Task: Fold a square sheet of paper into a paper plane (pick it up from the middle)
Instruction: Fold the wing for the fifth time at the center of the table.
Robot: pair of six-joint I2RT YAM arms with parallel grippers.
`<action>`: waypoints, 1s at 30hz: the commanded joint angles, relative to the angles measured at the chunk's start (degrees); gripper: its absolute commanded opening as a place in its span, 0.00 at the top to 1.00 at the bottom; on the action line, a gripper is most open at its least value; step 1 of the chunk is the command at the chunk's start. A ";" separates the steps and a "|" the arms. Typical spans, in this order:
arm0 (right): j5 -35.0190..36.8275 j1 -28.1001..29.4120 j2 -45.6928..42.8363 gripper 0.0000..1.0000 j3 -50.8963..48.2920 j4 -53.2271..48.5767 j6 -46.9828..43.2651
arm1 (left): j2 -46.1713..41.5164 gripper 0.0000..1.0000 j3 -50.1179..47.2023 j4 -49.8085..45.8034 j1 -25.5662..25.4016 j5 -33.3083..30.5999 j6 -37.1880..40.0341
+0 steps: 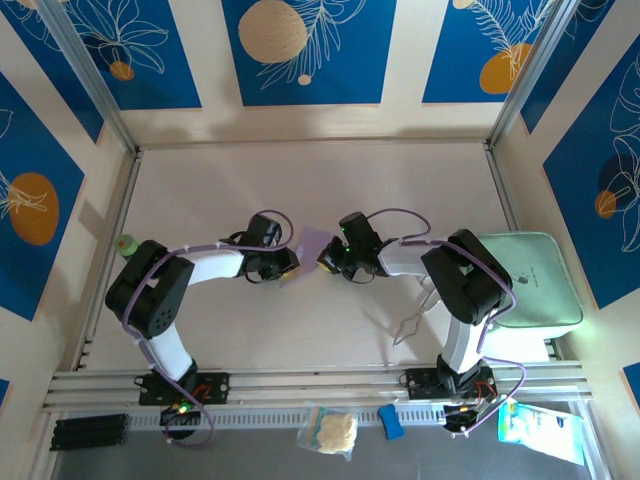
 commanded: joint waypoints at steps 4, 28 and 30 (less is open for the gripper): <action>3.42 -0.31 -4.90 1.00 -0.99 -1.90 -2.10 | -4.78 0.68 -0.34 -2.06 0.58 0.10 5.97; 5.07 -3.80 -13.47 1.00 -0.40 -14.63 2.62 | -7.71 0.35 -5.92 17.64 -12.50 -5.30 54.51; 4.40 -4.09 -13.29 1.00 -0.43 -14.64 2.88 | -5.44 0.38 -5.14 18.30 -12.98 -4.68 57.14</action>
